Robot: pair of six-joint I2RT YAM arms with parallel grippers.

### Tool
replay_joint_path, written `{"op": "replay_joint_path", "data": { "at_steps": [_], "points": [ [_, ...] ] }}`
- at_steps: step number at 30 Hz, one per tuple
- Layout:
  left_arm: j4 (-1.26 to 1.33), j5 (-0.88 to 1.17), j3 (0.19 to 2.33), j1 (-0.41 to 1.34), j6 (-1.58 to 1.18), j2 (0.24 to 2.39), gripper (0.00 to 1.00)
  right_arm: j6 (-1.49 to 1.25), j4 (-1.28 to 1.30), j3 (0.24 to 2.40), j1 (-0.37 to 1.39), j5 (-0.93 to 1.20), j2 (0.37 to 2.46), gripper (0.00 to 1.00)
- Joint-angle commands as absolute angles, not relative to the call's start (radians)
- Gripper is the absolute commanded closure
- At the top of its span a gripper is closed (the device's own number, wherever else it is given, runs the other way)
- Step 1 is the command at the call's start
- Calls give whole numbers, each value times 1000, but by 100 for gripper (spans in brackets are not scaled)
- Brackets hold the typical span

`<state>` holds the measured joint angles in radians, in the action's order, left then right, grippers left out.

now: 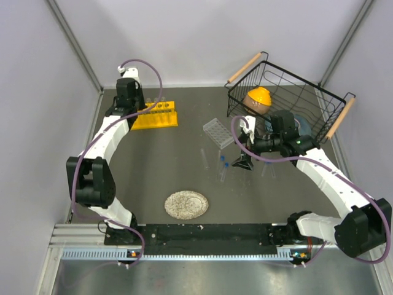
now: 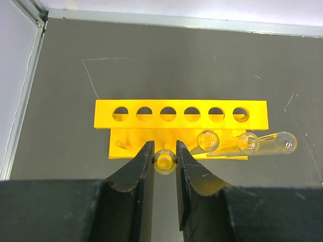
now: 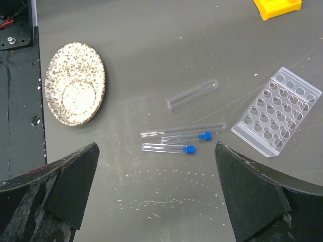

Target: Organize the chemistry lab equipment

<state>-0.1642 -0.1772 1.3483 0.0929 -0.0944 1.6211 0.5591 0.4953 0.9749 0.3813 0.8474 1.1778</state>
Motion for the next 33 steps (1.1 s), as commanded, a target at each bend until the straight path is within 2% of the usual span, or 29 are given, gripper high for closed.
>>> {"op": "replay_joint_path", "data": {
  "at_steps": [1,33],
  "points": [
    [-106,-187,1384,89,-81,1623,100,586,465,971,373,877,1160,1],
    [-83,-189,1399,86,-84,1666,100,594,472,971,373,867,1172,1]
  ]
}}
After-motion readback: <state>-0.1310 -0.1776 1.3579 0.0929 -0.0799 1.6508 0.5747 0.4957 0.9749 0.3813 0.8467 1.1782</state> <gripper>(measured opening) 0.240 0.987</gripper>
